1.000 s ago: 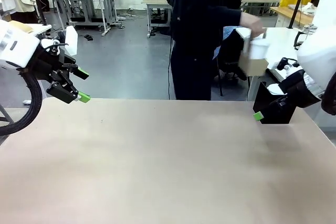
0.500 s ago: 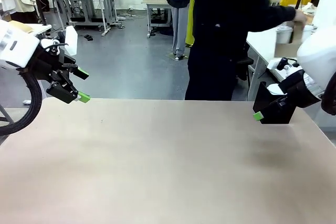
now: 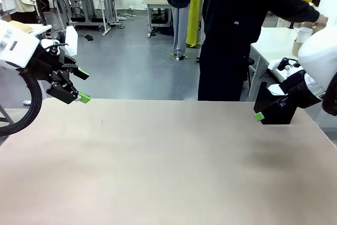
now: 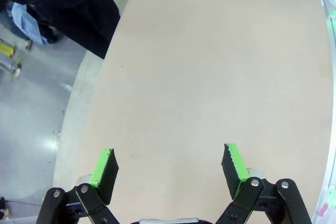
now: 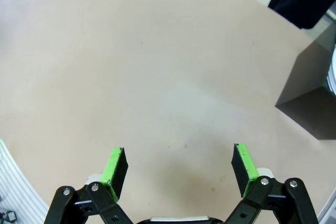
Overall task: Pour a drink into a cup and package it in a carrier.
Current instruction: Insert the held 600 ml Paper Cup into the Cup Carrier.
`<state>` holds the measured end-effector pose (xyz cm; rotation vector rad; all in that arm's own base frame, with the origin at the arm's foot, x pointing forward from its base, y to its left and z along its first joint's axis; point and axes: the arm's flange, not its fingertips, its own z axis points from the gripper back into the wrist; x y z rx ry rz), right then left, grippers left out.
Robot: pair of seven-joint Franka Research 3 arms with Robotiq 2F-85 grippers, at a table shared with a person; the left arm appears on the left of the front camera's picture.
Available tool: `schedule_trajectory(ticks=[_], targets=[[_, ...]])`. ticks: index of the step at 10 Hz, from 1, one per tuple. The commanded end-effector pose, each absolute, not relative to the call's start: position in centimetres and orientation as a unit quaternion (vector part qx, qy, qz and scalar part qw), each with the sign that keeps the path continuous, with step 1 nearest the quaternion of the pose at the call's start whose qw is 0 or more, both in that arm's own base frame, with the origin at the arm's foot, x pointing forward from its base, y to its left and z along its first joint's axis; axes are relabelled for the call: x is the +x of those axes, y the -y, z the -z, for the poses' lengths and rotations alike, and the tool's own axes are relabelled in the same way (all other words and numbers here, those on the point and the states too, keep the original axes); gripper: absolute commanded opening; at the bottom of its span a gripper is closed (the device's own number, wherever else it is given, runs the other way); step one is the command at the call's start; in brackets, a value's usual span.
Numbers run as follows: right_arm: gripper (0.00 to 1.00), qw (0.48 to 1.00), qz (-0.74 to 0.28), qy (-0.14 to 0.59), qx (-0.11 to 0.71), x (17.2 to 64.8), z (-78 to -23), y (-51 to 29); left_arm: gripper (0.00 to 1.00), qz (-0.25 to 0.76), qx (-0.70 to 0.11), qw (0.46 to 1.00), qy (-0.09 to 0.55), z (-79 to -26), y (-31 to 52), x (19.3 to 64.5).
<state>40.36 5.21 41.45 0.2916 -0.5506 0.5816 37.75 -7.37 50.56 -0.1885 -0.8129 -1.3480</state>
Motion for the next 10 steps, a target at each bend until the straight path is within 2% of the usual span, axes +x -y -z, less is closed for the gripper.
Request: schedule_trajectory(ticks=[1, 10], targets=[[1.0, 0.911, -0.282, 0.267, 0.141, 40.35, -41.48, -5.31, 1.0, 0.6, -0.094, 0.704, 0.369, -50.61, 7.48, 37.63], [1.0, 0.911, -0.282, 0.267, 0.141, 40.35, -41.48, -5.31, 1.0, 0.6, -0.094, 0.704, 0.369, -50.61, 7.48, 37.63]])
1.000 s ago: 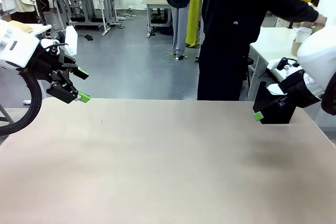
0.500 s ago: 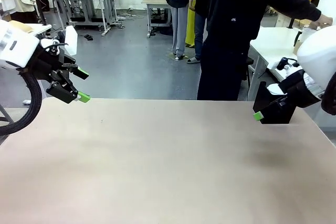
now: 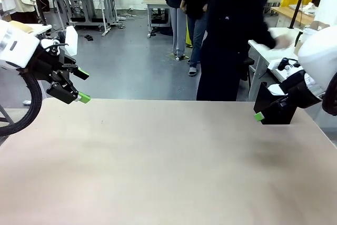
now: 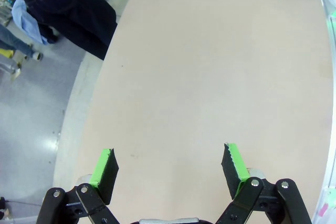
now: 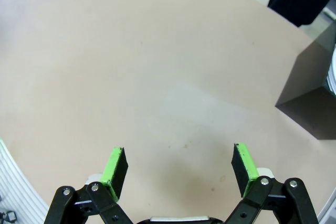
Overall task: Pour a drink into a cup and package it in a carrier.
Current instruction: Insert the held 600 ml Paper Cup into the Cup Carrier.
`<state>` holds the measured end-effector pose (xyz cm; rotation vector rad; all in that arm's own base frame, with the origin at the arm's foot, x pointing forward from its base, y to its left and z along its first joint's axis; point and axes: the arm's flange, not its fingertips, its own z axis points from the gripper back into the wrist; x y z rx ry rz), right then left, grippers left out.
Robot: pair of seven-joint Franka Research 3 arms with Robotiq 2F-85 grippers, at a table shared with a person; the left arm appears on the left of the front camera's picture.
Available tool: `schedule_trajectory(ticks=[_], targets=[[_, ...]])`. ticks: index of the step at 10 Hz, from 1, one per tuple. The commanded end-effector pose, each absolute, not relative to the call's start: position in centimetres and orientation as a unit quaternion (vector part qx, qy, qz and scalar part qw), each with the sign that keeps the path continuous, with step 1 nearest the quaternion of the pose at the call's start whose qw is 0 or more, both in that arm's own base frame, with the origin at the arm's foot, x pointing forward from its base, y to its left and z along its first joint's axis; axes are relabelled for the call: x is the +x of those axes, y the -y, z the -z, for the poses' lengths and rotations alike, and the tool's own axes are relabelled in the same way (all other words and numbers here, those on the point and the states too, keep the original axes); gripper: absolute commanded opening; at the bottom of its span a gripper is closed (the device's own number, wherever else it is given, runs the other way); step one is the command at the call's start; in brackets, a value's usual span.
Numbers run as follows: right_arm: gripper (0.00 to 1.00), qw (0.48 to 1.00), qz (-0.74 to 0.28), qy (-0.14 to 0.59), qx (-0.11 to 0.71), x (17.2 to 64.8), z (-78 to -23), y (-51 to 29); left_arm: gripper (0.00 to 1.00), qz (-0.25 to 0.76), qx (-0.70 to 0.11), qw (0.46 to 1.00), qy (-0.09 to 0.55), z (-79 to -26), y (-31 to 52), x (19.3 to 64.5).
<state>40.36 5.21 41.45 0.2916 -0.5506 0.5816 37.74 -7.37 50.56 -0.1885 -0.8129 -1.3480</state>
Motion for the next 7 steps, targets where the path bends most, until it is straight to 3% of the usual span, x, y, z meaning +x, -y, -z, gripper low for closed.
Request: schedule_trajectory(ticks=[1, 7], targets=[[1.0, 0.911, -0.282, 0.267, 0.141, 40.35, -41.48, -5.31, 1.0, 0.6, -0.094, 0.704, 0.369, -50.61, 7.48, 37.63], [1.0, 0.911, -0.282, 0.267, 0.141, 40.35, -41.48, -5.31, 1.0, 0.6, -0.094, 0.704, 0.369, -50.61, 7.48, 37.63]])
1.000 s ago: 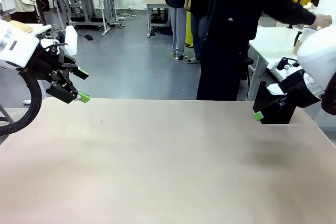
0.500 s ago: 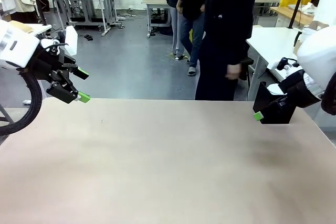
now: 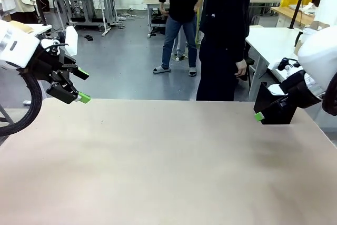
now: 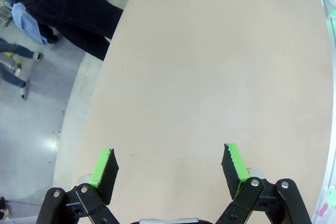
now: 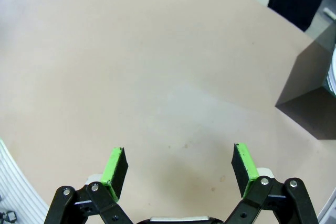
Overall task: Pour a drink into a cup and package it in a carrier.
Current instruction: Insert the held 600 ml Paper Cup into the Cup Carrier.
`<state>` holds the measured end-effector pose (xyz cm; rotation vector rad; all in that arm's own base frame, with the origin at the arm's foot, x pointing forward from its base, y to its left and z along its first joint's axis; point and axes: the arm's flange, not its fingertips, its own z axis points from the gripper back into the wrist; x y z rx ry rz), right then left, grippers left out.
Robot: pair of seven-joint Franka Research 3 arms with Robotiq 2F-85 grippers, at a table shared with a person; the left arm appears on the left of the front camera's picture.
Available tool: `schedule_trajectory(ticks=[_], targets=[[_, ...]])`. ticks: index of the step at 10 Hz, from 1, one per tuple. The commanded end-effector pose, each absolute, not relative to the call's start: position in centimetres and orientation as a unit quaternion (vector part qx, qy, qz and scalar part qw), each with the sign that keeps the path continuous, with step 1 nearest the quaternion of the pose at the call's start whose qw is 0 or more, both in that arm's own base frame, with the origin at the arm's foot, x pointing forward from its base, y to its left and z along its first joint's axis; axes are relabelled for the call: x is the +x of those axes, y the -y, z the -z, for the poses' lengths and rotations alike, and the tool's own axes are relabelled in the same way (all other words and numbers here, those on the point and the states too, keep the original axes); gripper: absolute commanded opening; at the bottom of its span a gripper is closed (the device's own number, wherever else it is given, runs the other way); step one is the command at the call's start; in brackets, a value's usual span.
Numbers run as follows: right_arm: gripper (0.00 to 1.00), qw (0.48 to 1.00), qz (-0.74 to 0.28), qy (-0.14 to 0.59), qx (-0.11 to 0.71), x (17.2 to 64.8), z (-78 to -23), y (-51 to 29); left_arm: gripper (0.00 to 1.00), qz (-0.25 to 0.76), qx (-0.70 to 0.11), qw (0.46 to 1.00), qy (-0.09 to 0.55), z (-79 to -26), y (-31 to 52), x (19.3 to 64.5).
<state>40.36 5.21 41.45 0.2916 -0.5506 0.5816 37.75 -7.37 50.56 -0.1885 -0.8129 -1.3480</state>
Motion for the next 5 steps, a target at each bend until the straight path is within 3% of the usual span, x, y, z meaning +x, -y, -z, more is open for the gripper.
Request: schedule_trajectory(ticks=[1, 5], targets=[[1.0, 0.911, -0.282, 0.267, 0.141, 40.35, -41.48, -5.31, 1.0, 0.6, -0.094, 0.704, 0.369, -50.61, 7.48, 37.63], [1.0, 0.911, -0.282, 0.267, 0.141, 40.35, -41.48, -5.31, 1.0, 0.6, -0.094, 0.704, 0.369, -50.61, 7.48, 37.63]])
